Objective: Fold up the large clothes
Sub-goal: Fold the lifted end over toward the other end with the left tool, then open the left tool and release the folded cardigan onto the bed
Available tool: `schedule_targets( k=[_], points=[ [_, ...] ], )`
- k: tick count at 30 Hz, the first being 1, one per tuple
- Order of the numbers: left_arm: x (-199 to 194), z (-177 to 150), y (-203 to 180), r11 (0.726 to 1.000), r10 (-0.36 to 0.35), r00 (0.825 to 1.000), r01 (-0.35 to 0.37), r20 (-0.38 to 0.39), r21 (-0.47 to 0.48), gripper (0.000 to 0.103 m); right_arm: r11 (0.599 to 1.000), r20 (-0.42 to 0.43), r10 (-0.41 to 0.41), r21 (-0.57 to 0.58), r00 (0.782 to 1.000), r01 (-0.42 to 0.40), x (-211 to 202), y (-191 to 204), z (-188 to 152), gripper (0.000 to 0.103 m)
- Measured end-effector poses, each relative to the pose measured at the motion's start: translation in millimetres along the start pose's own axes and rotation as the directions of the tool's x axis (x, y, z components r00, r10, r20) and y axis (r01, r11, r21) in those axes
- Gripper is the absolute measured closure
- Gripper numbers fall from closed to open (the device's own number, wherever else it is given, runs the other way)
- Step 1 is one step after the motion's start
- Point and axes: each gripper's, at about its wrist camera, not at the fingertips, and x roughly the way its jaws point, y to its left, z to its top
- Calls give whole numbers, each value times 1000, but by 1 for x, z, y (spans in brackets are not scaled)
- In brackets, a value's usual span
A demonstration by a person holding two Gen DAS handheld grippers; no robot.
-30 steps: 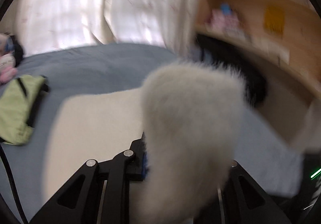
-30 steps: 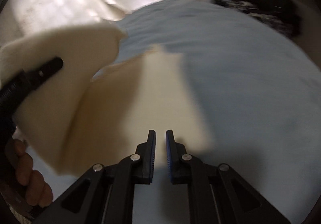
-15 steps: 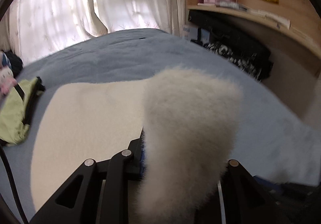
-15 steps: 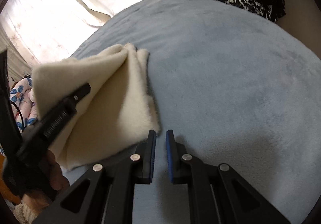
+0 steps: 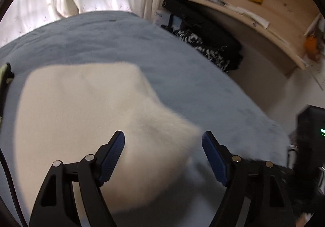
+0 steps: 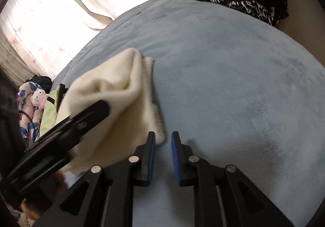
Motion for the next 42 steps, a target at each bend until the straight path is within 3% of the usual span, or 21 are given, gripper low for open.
schedule_targets(
  k=[3,5,8,12,16,19,20,21,22,27,33,36,38,42],
  points=[
    [-41,-2,9,998,57,996,-57,66,-2,25,999,28,38,-14,999,-38,-13,10,7,62],
    [-64,-6,24,988,155,984,-154,90,-22,25,997,39,73,-32,997,-72,-21,19,13,62],
    [-82,-17,60,957,285,957,-281,57,-77,25,989,35,129,-72,991,-126,-25,39,25,61],
    [-87,-33,112,921,348,937,-346,-21,-181,25,971,-30,183,-153,983,-185,-10,73,42,59],
    [-88,-41,149,902,342,938,-346,-64,-257,25,963,-113,126,-225,986,-148,28,100,55,59],
    [-74,-43,160,902,334,937,-348,-99,-256,25,959,-198,15,-274,980,-70,64,106,56,60],
    [-67,-43,161,902,330,937,-348,-112,-254,25,956,-220,-32,-291,975,-34,73,106,55,66],
    [-62,-44,163,907,314,942,-335,-118,-255,25,951,-227,-71,-309,971,-2,80,104,53,78],
    [-59,-45,165,910,304,946,-323,-111,-259,25,946,-229,-96,-325,969,16,83,102,51,81],
    [-48,-37,168,916,271,956,-291,-108,-278,25,966,-240,-9,-255,971,-54,74,81,52,94],
    [-53,-31,147,941,243,967,-254,-76,-222,25,971,-81,22,-236,996,-40,25,73,43,96],
    [-32,-44,138,943,240,962,-263,-131,-205,26,980,-146,-24,-198,989,-6,61,55,26,96],
    [-12,-59,136,949,190,964,-228,-185,-219,26,987,-166,-23,-160,986,-4,79,41,13,96],
    [-15,-64,133,943,214,965,-245,-150,-225,26,986,-167,-21,-166,986,-7,70,43,13,93]
  ],
)
